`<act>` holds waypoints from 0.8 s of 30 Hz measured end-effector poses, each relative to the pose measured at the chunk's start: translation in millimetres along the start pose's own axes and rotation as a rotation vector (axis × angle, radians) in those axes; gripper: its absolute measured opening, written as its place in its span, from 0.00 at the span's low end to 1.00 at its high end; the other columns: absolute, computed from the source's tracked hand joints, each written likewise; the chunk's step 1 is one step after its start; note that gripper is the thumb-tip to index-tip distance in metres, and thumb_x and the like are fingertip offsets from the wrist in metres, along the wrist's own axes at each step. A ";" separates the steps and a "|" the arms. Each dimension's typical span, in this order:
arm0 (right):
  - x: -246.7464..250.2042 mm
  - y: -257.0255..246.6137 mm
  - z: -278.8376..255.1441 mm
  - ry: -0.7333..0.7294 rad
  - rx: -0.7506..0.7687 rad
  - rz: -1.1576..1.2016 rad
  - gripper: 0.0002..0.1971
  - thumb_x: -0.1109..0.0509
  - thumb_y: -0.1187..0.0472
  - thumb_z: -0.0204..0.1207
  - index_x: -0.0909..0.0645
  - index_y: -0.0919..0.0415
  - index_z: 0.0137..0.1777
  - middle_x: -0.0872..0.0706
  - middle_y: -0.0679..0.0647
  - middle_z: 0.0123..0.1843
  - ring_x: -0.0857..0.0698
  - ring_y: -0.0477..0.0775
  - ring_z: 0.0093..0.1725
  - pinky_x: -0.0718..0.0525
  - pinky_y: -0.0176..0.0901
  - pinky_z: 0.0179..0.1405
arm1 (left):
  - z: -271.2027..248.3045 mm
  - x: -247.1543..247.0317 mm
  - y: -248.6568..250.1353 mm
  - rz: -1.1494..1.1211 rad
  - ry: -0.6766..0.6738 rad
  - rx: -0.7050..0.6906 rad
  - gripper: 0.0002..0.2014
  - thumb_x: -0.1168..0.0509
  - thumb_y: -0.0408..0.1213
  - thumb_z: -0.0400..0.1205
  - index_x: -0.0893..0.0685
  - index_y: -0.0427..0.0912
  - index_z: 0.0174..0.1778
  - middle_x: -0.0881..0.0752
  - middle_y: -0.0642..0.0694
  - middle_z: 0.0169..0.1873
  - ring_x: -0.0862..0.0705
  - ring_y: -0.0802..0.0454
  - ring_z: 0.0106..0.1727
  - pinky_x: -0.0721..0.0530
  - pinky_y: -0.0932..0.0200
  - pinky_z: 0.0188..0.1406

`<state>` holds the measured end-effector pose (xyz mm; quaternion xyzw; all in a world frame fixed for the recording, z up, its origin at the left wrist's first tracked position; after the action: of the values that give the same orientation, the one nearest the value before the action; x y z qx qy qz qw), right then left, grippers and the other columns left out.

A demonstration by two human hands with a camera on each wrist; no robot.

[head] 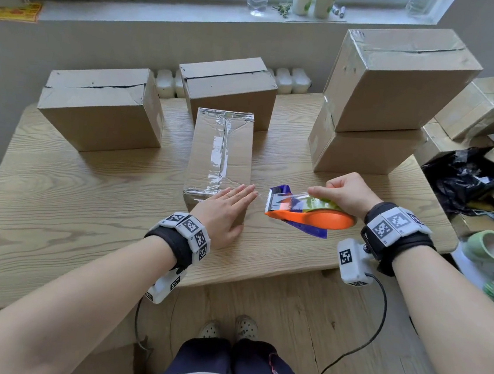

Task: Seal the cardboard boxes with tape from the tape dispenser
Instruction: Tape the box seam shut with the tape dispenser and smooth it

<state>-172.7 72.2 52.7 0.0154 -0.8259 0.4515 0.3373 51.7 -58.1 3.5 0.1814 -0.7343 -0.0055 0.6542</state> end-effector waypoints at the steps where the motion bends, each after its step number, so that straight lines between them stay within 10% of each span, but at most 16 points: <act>1: -0.2 -0.4 0.4 0.000 -0.006 -0.010 0.29 0.21 0.50 0.68 0.37 0.56 0.18 0.36 0.50 0.21 0.35 0.48 0.22 0.36 0.39 0.25 | -0.3 0.3 -0.9 -0.003 -0.005 -0.002 0.37 0.42 0.43 0.81 0.55 0.45 0.83 0.54 0.49 0.83 0.56 0.54 0.83 0.64 0.63 0.78; 24: -8.9 -5.5 1.6 0.055 0.057 0.195 0.25 0.20 0.55 0.68 0.31 0.56 0.18 0.29 0.44 0.16 0.29 0.41 0.19 0.30 0.31 0.21 | 2.8 1.3 -1.8 -0.036 -0.029 -0.005 0.38 0.40 0.42 0.80 0.54 0.45 0.83 0.53 0.49 0.83 0.55 0.54 0.83 0.60 0.61 0.80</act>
<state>-164.9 65.3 51.0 -0.0678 -0.8009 0.5056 0.3135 49.4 -60.8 3.9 0.1928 -0.7405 -0.0216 0.6435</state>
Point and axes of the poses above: each hand's wrist, its own z-axis towards the middle knuckle, its own x-axis out of the back of the hand, y = z × x, the point moved 3 cm from there along z, towards the middle knuckle
